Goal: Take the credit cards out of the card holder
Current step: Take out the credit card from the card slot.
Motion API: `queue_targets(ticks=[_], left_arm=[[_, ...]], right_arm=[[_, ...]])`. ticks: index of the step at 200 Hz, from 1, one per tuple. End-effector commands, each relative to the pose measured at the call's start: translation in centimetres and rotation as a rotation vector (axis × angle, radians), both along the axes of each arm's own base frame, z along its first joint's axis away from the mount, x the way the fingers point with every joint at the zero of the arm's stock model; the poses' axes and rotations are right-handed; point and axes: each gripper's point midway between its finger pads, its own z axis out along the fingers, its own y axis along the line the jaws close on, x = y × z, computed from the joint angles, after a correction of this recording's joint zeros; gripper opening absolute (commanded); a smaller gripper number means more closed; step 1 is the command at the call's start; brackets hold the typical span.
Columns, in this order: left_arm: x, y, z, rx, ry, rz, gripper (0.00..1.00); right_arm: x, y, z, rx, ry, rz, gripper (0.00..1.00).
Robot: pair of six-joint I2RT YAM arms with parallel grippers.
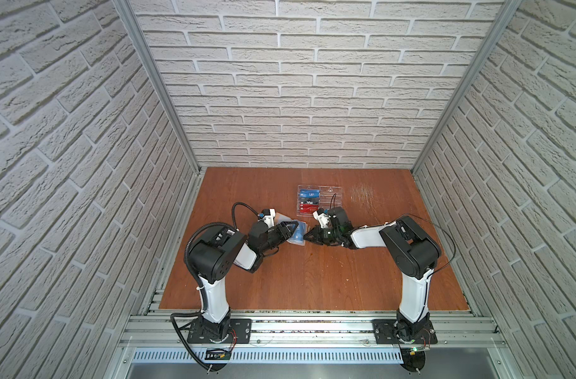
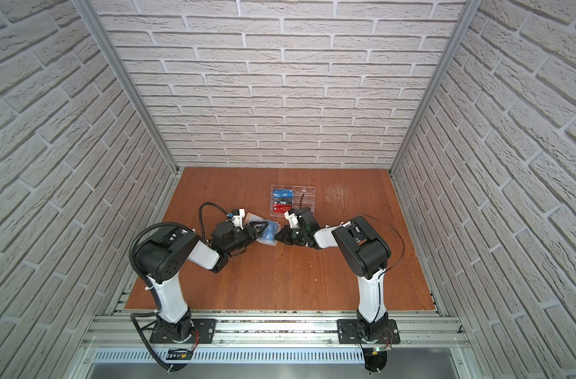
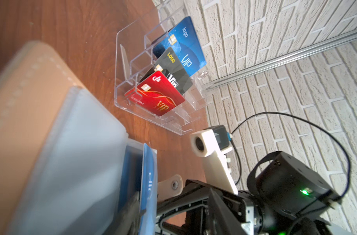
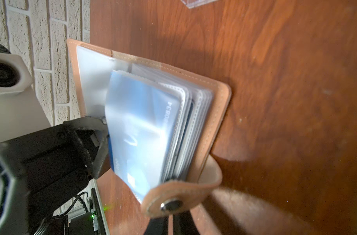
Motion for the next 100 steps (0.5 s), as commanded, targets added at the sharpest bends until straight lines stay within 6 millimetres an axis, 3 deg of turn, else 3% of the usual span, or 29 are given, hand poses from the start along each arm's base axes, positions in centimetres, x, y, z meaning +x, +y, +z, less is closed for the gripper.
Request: queue_targets(ticks=[1, 100], left_arm=[[-5.23, -4.39, 1.03, -0.073, 0.003, -0.259, 0.52], [-5.20, -4.73, 0.31, -0.076, 0.017, -0.262, 0.51]], right_arm=[[-2.90, -0.32, -6.13, -0.142, 0.131, 0.005, 0.08], [-2.68, -0.28, -5.82, -0.141, 0.128, 0.004, 0.07]])
